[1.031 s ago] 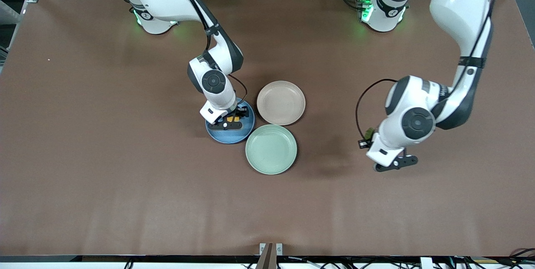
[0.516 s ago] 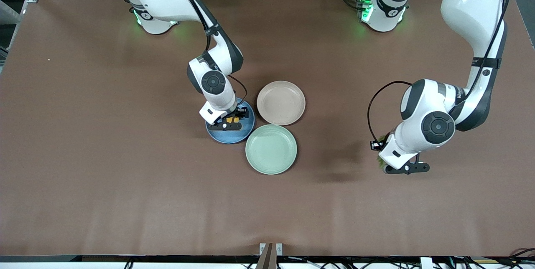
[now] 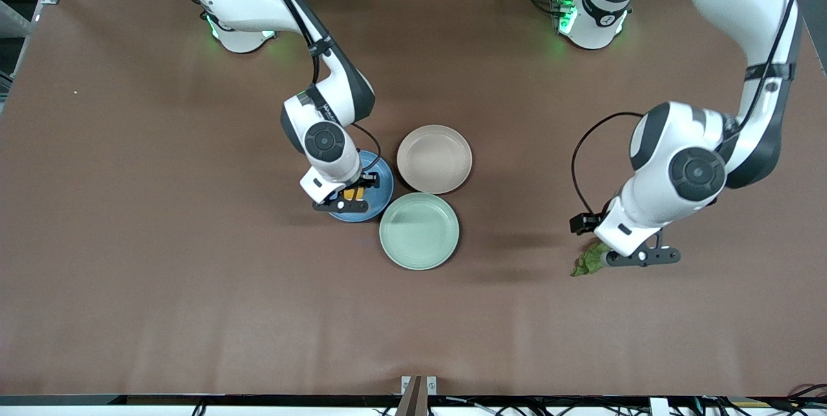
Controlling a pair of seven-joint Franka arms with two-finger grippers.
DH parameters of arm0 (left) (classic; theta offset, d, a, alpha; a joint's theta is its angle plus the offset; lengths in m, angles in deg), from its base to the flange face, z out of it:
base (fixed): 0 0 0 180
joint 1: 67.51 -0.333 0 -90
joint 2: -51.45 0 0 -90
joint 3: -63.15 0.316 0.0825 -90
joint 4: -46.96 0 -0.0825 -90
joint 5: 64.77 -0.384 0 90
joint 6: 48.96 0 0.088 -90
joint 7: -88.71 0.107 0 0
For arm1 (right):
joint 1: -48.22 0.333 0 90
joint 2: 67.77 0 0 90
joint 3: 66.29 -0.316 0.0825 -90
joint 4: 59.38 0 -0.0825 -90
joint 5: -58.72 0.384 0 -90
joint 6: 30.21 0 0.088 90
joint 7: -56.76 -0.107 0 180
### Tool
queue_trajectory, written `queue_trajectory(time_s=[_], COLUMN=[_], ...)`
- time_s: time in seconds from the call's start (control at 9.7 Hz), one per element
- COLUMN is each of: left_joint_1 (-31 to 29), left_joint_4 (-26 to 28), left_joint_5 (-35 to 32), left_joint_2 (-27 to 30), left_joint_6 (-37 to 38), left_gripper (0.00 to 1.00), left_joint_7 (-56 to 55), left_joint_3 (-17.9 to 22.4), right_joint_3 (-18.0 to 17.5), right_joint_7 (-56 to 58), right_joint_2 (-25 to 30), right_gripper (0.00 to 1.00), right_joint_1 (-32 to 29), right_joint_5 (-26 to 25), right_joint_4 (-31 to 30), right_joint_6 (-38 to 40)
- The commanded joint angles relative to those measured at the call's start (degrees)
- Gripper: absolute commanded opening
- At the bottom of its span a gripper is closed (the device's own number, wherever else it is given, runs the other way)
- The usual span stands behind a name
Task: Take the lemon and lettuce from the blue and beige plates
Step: 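Drop the lettuce beside the plates while the right gripper lifts the lemon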
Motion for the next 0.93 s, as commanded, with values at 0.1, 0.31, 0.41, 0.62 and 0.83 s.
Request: queue_trajectory(time_s=[0.1, 0.31, 0.41, 0.62, 0.83], left_joint_1=[0.1, 2.8, 3.9, 5.1, 4.8], left_joint_4=[11.8, 20.8, 23.6, 23.8, 21.7], left_joint_5=[3.0, 8.7, 9.5, 9.5, 9.6], left_joint_2=[9.7, 18.2, 21.3, 24.7, 27.7], left_joint_6=[-0.1, -1.6, -2.3, -1.2, 3.2], left_gripper=[1.0, 1.0, 1.0, 1.0, 1.0], left_joint_7=[-0.1, 0.9, 1.2, 0.7, 0.6], left_joint_3=[0.4, 5.4, 5.8, 5.9, 6.1], right_joint_3=[-0.4, -0.3, -0.3, -0.2, -0.1], right_joint_7=[4.0, 6.2, 7.0, 9.2, 14.8], right_joint_2=[0.3, 1.3, 2.2, 4.5, 5.8], right_gripper=[0.31, 0.31, 0.3, 0.29, 0.29], right_joint_1=[-4.2, -6.0, -7.1, -9.6, -12.9], right_joint_5=[0.9, 0.9, 0.9, 0.8, 0.8], right_joint_4=[8.5, 10.6, 10.9, 11.4, 12.2], right_joint_6=[11.8, 15.4, 15.7, 18.4, 22.0])
